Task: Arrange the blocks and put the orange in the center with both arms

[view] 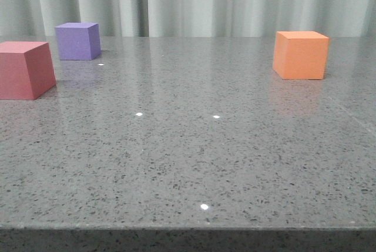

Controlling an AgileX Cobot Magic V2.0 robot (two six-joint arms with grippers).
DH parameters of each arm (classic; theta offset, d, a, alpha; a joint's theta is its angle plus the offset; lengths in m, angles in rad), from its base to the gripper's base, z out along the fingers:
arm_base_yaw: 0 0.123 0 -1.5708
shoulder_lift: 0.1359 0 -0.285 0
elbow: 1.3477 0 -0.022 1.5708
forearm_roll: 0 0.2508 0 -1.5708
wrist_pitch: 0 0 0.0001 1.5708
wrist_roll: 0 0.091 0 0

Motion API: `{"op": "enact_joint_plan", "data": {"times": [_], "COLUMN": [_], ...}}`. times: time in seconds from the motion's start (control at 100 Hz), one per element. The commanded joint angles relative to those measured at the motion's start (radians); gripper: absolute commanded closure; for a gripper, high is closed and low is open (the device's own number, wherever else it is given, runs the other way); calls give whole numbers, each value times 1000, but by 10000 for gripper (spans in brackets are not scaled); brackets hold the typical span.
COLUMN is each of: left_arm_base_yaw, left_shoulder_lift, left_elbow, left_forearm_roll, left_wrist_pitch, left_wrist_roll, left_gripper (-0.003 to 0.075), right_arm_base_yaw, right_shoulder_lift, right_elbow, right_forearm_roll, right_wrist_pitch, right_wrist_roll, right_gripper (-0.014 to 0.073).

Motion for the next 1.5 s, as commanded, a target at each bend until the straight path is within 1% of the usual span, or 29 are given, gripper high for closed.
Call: {"op": "enact_joint_plan", "data": {"times": [0.0, 0.26, 0.4, 0.5, 0.65, 0.78, 0.9, 1.02, 1.09, 1.18, 1.29, 1.41, 1.44, 1.49], "left_arm_base_yaw": [0, 0, 0, 0, 0, 0, 0, 0, 0, 0, 0, 0, 0, 0], "left_shoulder_lift": [-32, -32, -32, -32, -32, -32, -32, -32, -32, -32, -32, -32, -32, -32], "left_elbow": [43, 43, 43, 43, 43, 43, 43, 43, 43, 43, 43, 43, 43, 43], "left_forearm_roll": [-9, -9, -9, -9, -9, -9, -9, -9, -9, -9, -9, -9, -9, -9], "left_wrist_pitch": [-80, -80, -80, -80, -80, -80, -80, -80, -80, -80, -80, -80, -80, -80], "left_wrist_roll": [-2, -2, -2, -2, -2, -2, -2, -2, -2, -2, -2, -2, -2, -2], "left_gripper": [741, 741, 741, 741, 741, 741, 741, 741, 741, 741, 741, 741, 741, 741], "right_arm_base_yaw": [0, 0, 0, 0, 0, 0, 0, 0, 0, 0, 0, 0, 0, 0], "right_shoulder_lift": [-19, -19, -19, -6, 74, 198, 331, 461, 524, 589, 649, 693, 700, 712], "right_elbow": [-11, -15, -62, -143, -304, -472, -625, -749, -796, -828, -832, -832, -832, -832], "right_forearm_roll": [-8, -8, -8, 7, 10, 10, 10, 18, 37, 68, 111, 111, 111, 111], "right_wrist_pitch": [-88, -89, -54, 22, 197, 352, 539, 668, 707, 720, 723, 746, 758, 778], "right_wrist_roll": [-2, -2, -2, -2, -2, -2, -2, -2, -2, -2, -2, -2, -2, -3], "right_gripper": [662, 662, 662, 662, 662, 662, 662, 662, 662, 662, 662, 657, 650, 612]}}
